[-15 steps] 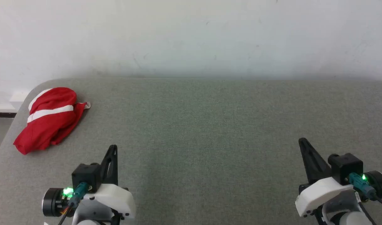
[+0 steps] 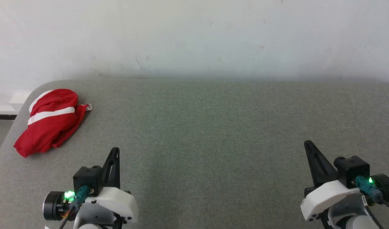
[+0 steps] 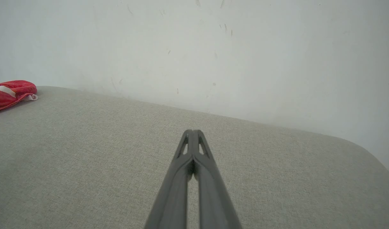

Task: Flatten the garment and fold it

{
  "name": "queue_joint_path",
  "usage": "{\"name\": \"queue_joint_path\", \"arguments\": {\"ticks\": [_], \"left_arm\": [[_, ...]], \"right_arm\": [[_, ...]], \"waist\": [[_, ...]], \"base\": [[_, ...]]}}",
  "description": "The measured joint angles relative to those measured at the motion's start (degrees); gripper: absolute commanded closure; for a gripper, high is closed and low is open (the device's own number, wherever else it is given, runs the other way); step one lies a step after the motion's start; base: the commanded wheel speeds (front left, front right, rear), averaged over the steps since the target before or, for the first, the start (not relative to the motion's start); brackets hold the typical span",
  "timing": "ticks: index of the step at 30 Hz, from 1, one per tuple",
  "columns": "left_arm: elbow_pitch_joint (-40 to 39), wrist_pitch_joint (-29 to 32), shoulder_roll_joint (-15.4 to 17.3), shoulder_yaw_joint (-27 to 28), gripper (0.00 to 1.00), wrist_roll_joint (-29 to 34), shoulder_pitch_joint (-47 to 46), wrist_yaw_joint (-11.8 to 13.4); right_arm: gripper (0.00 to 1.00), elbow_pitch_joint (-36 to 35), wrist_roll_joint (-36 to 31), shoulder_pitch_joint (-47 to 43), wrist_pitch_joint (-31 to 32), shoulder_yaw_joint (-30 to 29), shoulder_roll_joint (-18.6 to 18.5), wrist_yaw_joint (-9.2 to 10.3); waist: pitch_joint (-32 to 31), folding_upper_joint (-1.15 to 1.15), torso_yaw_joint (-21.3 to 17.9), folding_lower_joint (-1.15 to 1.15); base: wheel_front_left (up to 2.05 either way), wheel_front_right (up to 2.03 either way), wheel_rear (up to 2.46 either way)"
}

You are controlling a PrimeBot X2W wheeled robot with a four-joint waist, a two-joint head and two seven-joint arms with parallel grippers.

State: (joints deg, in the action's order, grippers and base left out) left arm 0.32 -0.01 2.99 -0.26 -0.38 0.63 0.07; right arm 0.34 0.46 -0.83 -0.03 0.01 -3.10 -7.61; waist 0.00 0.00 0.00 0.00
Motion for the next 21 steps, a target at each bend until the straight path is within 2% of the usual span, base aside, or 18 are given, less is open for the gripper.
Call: {"name": "queue_joint_path", "arguments": {"ticks": [21], "left_arm": [[0.0, 0.0, 0.0, 0.0, 1.00, 0.0, 0.0, 0.0]], "right_arm": [[1.00, 0.0, 0.0, 0.0, 0.0, 0.0, 0.0, 0.00]], "waist": [[0.0, 0.00, 0.0, 0.00]], "base": [[0.00, 0.00, 0.00]]}}
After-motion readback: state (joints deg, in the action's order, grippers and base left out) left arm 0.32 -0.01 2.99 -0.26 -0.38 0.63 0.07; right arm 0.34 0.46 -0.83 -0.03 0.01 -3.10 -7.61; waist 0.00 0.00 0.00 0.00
